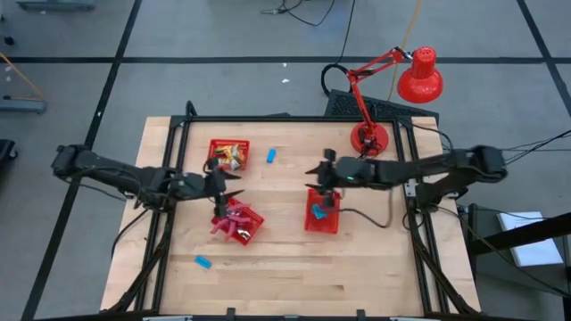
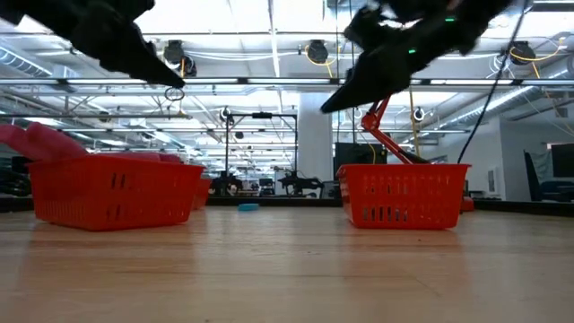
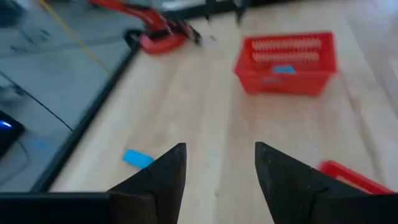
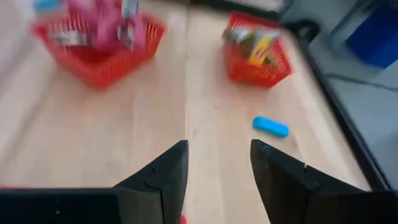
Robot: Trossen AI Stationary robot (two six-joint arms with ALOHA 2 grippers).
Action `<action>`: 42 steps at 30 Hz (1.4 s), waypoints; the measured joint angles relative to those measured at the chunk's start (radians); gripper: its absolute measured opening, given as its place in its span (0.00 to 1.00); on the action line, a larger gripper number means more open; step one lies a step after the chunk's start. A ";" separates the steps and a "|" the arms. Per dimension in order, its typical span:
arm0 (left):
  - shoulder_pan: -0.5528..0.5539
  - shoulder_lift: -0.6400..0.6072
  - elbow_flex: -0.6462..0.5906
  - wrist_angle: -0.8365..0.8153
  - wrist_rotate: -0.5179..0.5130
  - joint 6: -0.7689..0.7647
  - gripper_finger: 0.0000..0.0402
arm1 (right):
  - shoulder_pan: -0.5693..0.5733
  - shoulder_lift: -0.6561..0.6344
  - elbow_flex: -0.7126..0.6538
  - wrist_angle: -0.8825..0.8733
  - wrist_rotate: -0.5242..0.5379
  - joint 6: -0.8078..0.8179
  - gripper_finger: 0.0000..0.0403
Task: Pick & Place School Supplies
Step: Put the blue eraser into the bottom right red basket
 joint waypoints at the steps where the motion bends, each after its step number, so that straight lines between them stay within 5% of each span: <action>1: 0.000 -0.016 -0.035 0.054 -0.021 0.008 0.48 | -0.013 0.040 0.050 -0.051 -0.013 -0.029 0.41; 11: 0.040 -0.087 -0.278 0.362 -0.150 0.088 0.48 | -0.138 0.451 0.570 -0.529 -0.120 -0.337 0.41; 22: 0.117 -0.087 -0.291 0.379 -0.153 0.137 0.48 | -0.251 0.708 0.953 -0.713 -0.268 -0.458 0.41; 32: 0.150 -0.086 -0.291 0.404 -0.123 0.149 0.48 | -0.300 0.867 1.123 -0.770 -0.363 -0.474 0.41; 42: 0.188 -0.087 -0.291 0.435 -0.057 0.119 0.48 | -0.321 0.924 1.135 -0.701 -0.367 -0.405 0.41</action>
